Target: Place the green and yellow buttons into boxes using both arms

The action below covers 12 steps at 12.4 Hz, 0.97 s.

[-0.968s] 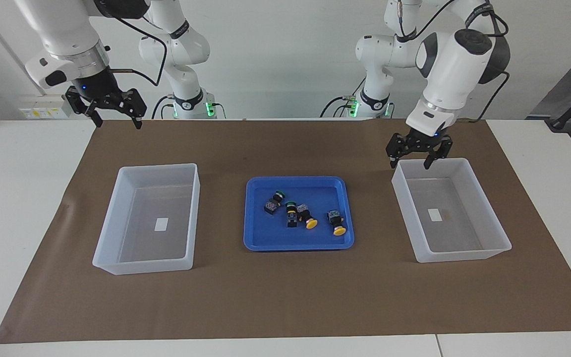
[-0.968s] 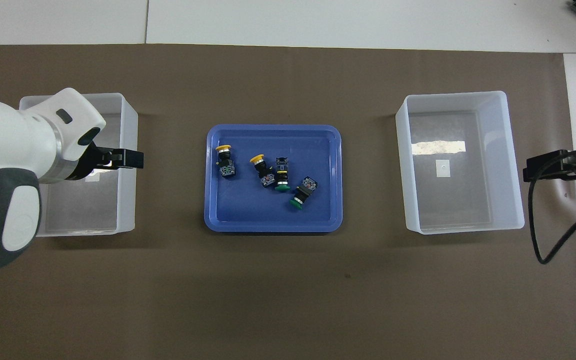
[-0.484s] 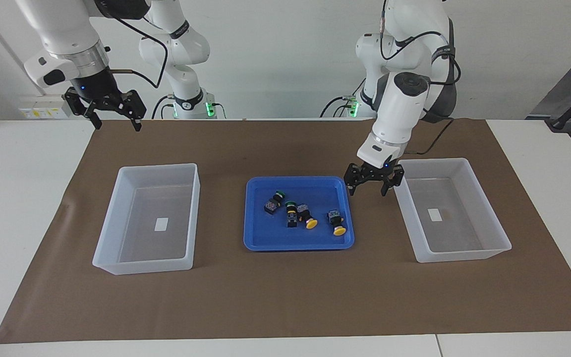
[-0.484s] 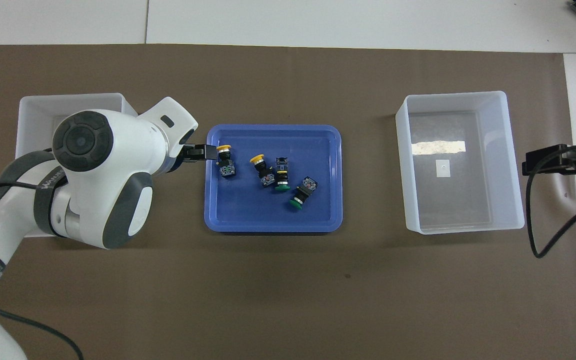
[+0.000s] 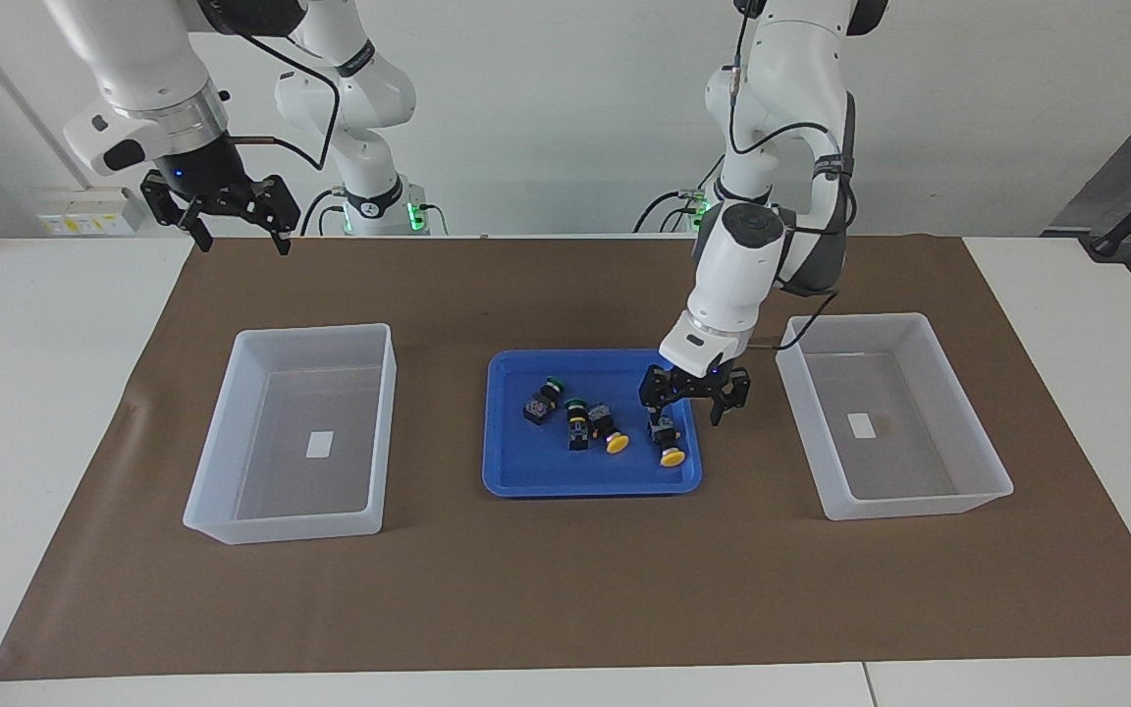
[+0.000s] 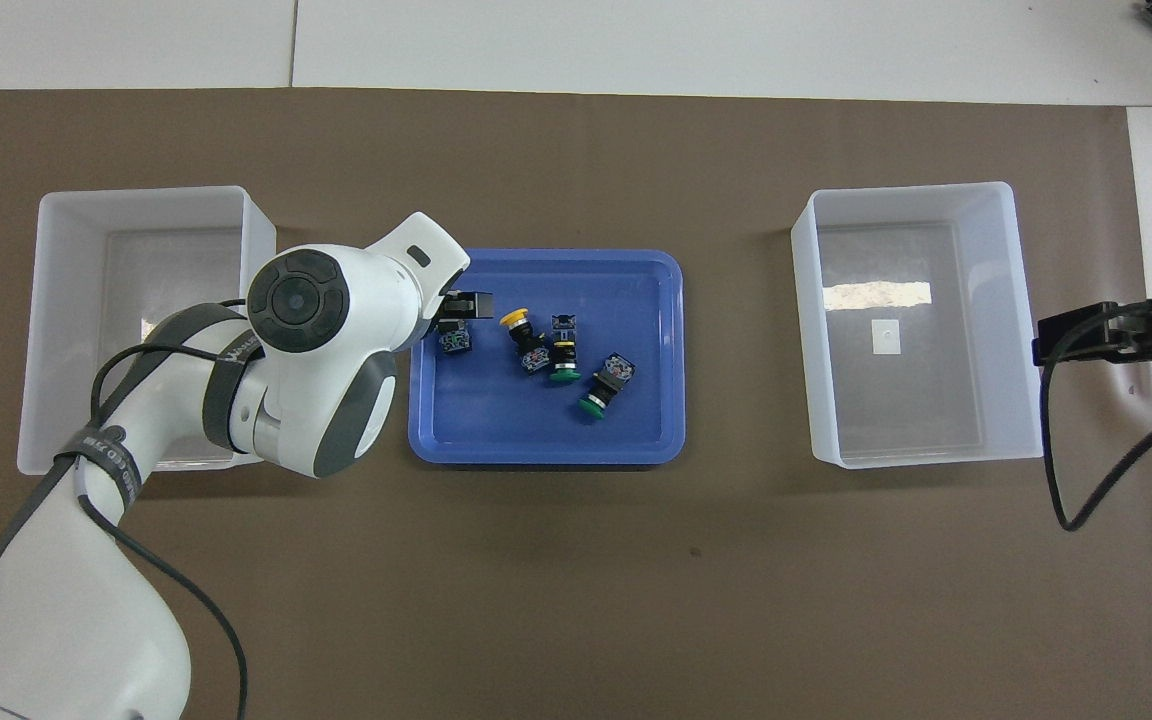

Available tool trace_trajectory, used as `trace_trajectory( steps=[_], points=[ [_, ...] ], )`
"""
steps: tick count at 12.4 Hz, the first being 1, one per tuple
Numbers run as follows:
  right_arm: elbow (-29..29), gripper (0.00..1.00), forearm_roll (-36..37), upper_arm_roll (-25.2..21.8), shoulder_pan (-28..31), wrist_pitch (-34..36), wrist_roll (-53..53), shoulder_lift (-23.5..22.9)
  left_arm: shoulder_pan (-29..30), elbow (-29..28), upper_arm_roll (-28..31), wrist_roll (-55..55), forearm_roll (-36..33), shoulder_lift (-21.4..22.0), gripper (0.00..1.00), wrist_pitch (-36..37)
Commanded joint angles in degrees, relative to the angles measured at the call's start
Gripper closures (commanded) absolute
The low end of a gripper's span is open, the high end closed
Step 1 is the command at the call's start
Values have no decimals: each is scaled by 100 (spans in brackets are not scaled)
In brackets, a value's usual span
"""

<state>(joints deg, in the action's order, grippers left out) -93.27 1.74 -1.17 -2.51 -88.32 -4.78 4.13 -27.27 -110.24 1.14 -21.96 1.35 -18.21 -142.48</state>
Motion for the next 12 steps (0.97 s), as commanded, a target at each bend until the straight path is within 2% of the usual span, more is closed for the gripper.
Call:
trace_trajectory(
  steps=[1,4,8,12],
  points=[
    [-174,0,11,38,13,-28,-111,150,-120,187,62,-176,-47,-253,0,-192],
    [-174,0,-120,38,13,87,-128,158,-217,169,62,-387,-47,-481,0,-640],
    [-244,0,-191,46,-30,-176,-137,150,-261,134,62,-598,-47,-605,0,-764],
    [-262,0,-200,46,-127,78,-137,184,-287,38,79,-599,-47,-578,0,-747]
  ],
)
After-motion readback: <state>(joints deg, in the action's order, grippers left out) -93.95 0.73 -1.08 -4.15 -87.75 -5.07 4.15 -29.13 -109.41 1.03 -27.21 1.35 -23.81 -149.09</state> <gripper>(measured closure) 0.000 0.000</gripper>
